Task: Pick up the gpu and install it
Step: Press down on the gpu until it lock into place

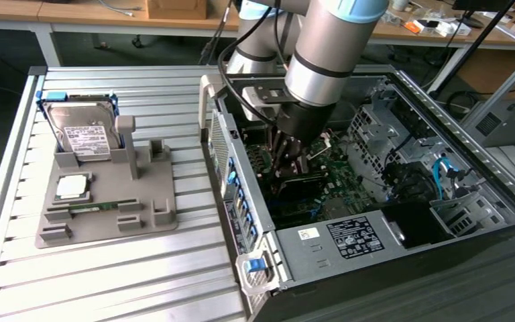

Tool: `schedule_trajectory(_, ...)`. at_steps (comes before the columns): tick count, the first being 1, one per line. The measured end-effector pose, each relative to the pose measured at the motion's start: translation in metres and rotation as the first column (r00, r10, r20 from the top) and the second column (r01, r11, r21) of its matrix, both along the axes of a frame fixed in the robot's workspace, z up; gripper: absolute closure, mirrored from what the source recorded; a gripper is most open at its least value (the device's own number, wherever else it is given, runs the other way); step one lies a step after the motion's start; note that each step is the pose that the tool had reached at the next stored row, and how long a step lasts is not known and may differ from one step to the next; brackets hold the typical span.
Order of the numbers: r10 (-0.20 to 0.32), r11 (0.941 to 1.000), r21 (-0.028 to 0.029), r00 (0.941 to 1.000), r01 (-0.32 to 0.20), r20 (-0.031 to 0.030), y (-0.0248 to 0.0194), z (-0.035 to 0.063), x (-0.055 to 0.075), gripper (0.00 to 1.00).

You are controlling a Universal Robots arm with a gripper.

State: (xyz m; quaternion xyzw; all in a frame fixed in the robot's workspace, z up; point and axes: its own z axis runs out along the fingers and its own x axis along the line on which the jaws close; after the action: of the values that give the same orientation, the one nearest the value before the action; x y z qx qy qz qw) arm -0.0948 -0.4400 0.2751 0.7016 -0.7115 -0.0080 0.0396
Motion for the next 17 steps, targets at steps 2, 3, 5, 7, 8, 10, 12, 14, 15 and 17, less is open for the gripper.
schedule_trajectory(2,0.0,1.0,0.0001,1.0,0.0,0.0001,-0.0007,-0.0002,-0.0004,0.89)
schedule_trajectory(3,0.0,1.0,0.0001,1.0,0.0,0.0001,-0.0013,-0.0002,-0.0007,0.89)
schedule_trajectory(5,0.001,1.0,0.0,1.0,-0.001,0.0002,-0.0027,-0.0002,-0.0013,0.89)
schedule_trajectory(7,0.002,1.0,-0.0002,1.0,-0.002,-0.0001,-0.004,-0.0001,-0.0021,0.89)
schedule_trajectory(8,0.002,1.0,-0.0002,1.0,-0.002,-0.0001,-0.0046,-0.0001,-0.0024,0.89)
schedule_trajectory(10,0.003,1.0,-0.0002,1.0,-0.003,0.0,-0.005,-0.0003,-0.0027,0.89)
schedule_trajectory(12,0.004,1.0,0.0002,1.0,-0.004,0.0001,-0.0051,-0.0014,-0.0028,0.89)
schedule_trajectory(14,0.005,1.0,-0.0005,1.0,-0.005,-0.0001,-0.0049,-0.0025,-0.0033,0.89)
schedule_trajectory(15,0.005,1.0,-0.0007,1.0,-0.005,-0.0003,-0.0048,-0.0031,-0.0036,0.89)
schedule_trajectory(17,0.007,1.0,-0.0001,1.0,-0.007,-0.0001,-0.0047,-0.0044,-0.004,0.89)
